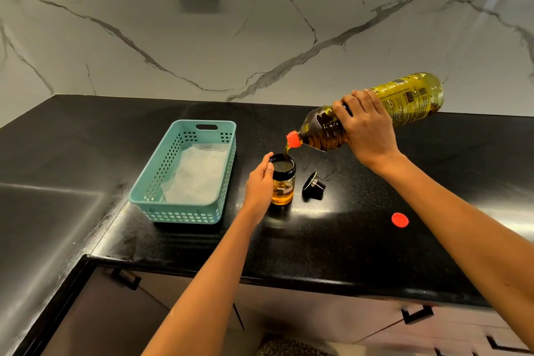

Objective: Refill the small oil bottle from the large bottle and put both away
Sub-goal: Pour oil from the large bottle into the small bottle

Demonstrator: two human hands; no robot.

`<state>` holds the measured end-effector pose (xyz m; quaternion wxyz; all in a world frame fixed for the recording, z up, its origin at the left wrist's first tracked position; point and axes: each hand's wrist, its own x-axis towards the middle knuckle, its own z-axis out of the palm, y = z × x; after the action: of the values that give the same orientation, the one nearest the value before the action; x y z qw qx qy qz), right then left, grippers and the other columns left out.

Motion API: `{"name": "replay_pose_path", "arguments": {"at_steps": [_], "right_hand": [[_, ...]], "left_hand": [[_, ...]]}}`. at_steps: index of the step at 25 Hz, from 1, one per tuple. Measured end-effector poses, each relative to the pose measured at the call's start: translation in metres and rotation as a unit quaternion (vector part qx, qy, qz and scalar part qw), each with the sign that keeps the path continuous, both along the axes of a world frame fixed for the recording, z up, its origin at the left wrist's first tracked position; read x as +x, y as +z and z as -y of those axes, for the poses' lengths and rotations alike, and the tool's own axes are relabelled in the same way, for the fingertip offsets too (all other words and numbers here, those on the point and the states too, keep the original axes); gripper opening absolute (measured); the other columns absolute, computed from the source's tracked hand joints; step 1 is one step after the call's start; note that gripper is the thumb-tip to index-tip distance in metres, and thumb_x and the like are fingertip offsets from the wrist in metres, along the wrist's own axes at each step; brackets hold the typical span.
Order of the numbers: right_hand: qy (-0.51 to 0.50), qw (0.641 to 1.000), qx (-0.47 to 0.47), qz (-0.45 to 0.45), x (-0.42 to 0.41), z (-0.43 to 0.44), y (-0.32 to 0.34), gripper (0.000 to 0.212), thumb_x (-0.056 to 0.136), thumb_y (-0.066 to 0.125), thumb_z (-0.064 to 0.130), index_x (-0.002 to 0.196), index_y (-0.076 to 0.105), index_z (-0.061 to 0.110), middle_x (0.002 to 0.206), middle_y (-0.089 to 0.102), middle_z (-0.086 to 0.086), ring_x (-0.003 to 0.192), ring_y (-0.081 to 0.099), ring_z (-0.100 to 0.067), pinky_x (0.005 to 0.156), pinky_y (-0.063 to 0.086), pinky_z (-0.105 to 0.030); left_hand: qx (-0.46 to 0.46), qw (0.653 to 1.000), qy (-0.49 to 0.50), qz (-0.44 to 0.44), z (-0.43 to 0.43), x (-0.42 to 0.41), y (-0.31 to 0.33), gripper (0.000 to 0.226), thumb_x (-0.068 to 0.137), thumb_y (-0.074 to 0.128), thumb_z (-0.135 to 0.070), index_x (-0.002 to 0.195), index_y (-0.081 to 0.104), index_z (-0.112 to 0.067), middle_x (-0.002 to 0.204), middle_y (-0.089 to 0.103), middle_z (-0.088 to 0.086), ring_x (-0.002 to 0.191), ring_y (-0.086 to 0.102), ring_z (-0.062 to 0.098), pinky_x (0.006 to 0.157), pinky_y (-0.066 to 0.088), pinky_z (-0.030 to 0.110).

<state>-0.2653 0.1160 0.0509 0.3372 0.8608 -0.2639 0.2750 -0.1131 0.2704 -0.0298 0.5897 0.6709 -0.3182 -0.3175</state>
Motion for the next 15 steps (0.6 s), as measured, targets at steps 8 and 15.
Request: {"name": "replay_pose_path", "arguments": {"at_steps": [8, 15], "right_hand": [[0.008, 1.000, -0.006, 0.006, -0.0014, 0.0002, 0.0005, 0.054, 0.065, 0.073, 0.000, 0.113, 0.048, 0.006, 0.106, 0.059, -0.020, 0.104, 0.055, -0.039, 0.101, 0.038, -0.044], [0.010, 1.000, -0.011, 0.011, -0.0015, 0.0010, 0.0008, 0.049, 0.068, 0.069, 0.000, 0.113, 0.049, 0.005, 0.106, 0.059, -0.020, 0.104, 0.055, -0.038, 0.101, 0.039, -0.044]], "left_hand": [[0.002, 1.000, 0.000, -0.003, 0.0002, 0.0014, -0.0013, 0.039, 0.100, 0.033, -0.019, 0.138, 0.039, -0.018, 0.143, 0.043, 0.004, 0.133, 0.036, 0.016, 0.102, 0.028, 0.022], [-0.004, 1.000, 0.001, -0.026, 0.0011, 0.0019, -0.0026, 0.039, 0.100, 0.034, -0.018, 0.139, 0.039, -0.017, 0.143, 0.043, 0.005, 0.134, 0.035, 0.017, 0.108, 0.028, 0.027]]}}
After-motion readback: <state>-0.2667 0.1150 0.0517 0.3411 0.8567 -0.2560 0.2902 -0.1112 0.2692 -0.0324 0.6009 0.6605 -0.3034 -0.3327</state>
